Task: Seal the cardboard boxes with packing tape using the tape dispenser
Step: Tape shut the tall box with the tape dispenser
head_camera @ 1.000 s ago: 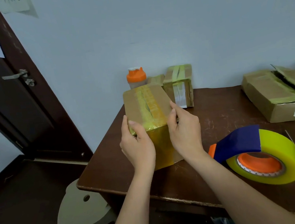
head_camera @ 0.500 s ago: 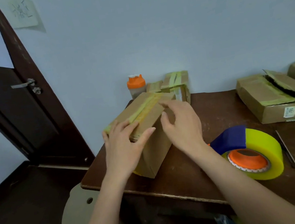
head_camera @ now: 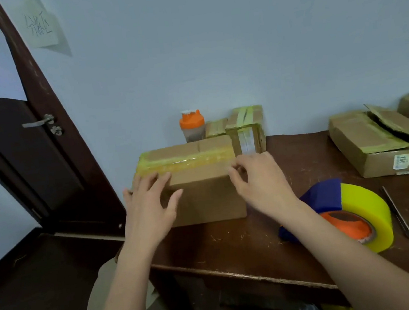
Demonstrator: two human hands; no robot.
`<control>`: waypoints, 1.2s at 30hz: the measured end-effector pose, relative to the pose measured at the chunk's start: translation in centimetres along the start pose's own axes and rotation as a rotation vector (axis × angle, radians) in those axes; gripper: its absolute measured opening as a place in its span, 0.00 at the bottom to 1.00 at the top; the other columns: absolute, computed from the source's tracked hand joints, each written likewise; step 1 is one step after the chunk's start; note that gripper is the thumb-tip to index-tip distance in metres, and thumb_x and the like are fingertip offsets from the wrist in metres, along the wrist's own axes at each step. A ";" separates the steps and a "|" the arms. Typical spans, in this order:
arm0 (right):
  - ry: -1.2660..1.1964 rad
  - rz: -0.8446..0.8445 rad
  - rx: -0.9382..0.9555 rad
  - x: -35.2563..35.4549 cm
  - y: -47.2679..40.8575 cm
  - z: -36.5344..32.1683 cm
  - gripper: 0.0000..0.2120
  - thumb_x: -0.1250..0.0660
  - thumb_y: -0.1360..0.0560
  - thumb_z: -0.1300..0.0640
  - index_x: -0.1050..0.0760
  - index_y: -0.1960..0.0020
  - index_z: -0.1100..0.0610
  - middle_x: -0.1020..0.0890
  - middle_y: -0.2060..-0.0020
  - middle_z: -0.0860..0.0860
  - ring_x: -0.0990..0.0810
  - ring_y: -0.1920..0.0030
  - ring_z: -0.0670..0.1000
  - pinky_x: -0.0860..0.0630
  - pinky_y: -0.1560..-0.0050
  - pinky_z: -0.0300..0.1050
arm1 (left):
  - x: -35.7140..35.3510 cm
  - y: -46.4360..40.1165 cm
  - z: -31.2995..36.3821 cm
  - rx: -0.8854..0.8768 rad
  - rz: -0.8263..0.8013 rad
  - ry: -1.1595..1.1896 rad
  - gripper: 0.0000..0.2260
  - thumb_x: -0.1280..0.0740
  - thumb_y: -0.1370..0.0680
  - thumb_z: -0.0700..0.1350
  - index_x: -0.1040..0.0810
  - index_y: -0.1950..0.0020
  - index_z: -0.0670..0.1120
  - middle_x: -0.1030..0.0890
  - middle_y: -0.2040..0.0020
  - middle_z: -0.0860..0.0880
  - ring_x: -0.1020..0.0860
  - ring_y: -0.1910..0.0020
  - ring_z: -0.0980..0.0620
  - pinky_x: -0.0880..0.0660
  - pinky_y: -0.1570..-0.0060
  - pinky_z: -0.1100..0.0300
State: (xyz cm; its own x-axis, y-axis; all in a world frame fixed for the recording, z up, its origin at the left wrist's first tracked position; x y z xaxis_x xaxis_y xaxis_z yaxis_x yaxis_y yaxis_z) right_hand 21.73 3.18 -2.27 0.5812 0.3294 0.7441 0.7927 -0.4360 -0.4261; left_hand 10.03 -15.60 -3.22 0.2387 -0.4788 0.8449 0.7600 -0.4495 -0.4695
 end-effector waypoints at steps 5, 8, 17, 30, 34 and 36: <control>0.034 0.175 0.029 3.0 0.4 -1.3 0.12 0.41 0.20 0.49 0.22 0.58 0.51 0.24 0.61 0.49 0.27 0.56 0.49 0.27 0.58 0.46 | -1.3 -0.4 2.2 -0.027 -0.026 0.113 0.21 0.40 0.19 0.47 0.34 0.25 0.56 0.44 0.21 0.45 0.49 0.22 0.41 0.57 0.26 0.38; 0.027 -0.063 0.002 0.9 -1.0 1.0 0.17 0.44 0.19 0.47 0.26 0.32 0.48 0.29 0.32 0.50 0.36 0.30 0.53 0.39 0.29 0.59 | -2.4 0.2 4.2 -0.070 -0.094 0.462 0.18 0.47 0.17 0.51 0.31 0.27 0.57 0.41 0.22 0.52 0.53 0.21 0.44 0.57 0.24 0.47; 0.047 -0.024 0.122 2.5 0.3 0.6 0.10 0.36 0.22 0.48 0.19 0.54 0.51 0.27 0.60 0.45 0.36 0.51 0.48 0.38 0.59 0.34 | -3.2 0.3 5.6 -0.070 -0.207 0.531 0.35 0.50 0.29 0.76 0.31 0.28 0.60 0.48 0.20 0.54 0.55 0.21 0.52 0.56 0.23 0.46; -0.161 0.099 0.221 3.3 1.3 2.8 0.11 0.27 0.28 0.59 0.16 0.47 0.49 0.16 0.47 0.42 0.21 0.49 0.49 0.22 0.46 0.48 | -1.6 1.9 8.4 -0.368 0.118 0.650 0.15 0.32 0.24 0.53 0.21 0.40 0.49 0.21 0.41 0.56 0.28 0.33 0.59 0.36 0.27 0.51; -0.101 0.164 0.273 3.4 1.9 2.0 0.09 0.27 0.27 0.57 0.16 0.49 0.47 0.16 0.49 0.41 0.21 0.54 0.50 0.26 0.53 0.35 | -1.6 1.9 7.8 -0.346 0.122 0.732 0.14 0.35 0.23 0.51 0.21 0.41 0.49 0.19 0.42 0.56 0.26 0.34 0.59 0.37 0.27 0.54; -0.114 0.215 0.252 3.5 2.1 2.0 0.09 0.26 0.28 0.57 0.15 0.50 0.48 0.15 0.51 0.41 0.22 0.56 0.48 0.28 0.55 0.32 | -1.8 1.8 7.6 -0.310 0.108 0.796 0.12 0.34 0.23 0.50 0.20 0.42 0.50 0.19 0.43 0.58 0.26 0.33 0.60 0.39 0.26 0.57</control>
State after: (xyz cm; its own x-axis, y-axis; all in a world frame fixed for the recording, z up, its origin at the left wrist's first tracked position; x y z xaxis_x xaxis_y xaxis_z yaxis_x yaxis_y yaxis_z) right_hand 25.80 5.10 -1.66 0.7452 0.3503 0.5674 0.6623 -0.2898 -0.6909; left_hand 15.52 -9.81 -3.67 -0.2824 -0.8650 0.4147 0.5301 -0.5010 -0.6841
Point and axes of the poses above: each hand's wrist, its own y-axis away from the middle knuckle, its own x-axis out of the back of the hand, z = x × y, the point moved 9 cm from there along -y, towards the middle knuckle
